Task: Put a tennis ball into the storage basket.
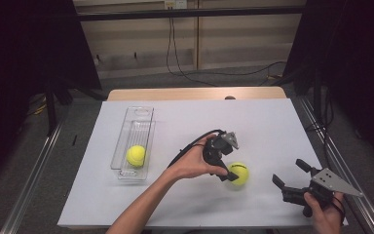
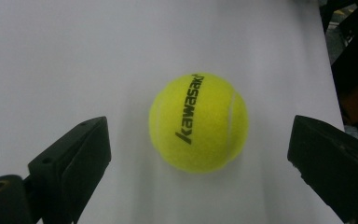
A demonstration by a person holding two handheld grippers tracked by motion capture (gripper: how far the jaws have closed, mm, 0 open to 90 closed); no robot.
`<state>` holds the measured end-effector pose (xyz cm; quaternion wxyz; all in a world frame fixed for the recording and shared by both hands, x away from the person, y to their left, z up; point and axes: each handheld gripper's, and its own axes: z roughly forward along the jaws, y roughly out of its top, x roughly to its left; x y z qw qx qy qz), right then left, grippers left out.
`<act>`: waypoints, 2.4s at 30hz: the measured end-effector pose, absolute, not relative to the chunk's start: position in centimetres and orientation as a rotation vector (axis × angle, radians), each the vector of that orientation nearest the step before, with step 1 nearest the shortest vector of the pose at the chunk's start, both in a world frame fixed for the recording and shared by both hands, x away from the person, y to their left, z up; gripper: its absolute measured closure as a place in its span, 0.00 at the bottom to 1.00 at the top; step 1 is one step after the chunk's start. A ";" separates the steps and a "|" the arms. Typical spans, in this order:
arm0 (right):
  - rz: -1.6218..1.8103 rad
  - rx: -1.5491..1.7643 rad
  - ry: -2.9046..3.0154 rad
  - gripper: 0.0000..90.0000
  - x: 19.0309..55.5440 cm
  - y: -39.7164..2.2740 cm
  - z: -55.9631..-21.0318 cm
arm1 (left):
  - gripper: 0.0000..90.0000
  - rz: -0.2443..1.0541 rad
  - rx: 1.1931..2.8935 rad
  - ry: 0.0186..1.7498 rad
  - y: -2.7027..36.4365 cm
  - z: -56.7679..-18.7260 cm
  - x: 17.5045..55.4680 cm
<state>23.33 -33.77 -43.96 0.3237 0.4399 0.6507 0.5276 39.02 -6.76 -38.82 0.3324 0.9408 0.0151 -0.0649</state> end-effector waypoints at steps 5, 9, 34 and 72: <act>1.383 1.154 1.708 0.01 23.3 -33.8 -44.0 | 0.07 -0.189 2.477 0.037 -7.2 -39.3 39.1; 1.383 1.155 1.708 0.01 23.3 -33.8 -44.0 | 0.07 -0.200 2.497 0.021 -7.6 -39.8 39.1; 1.384 1.154 1.708 0.01 23.3 -33.8 -44.0 | 0.21 -0.255 2.544 -0.016 -9.1 -41.6 38.9; 1.384 1.156 1.708 0.01 23.3 -33.9 -44.0 | 0.29 -0.235 2.542 -0.027 -9.2 -41.1 38.9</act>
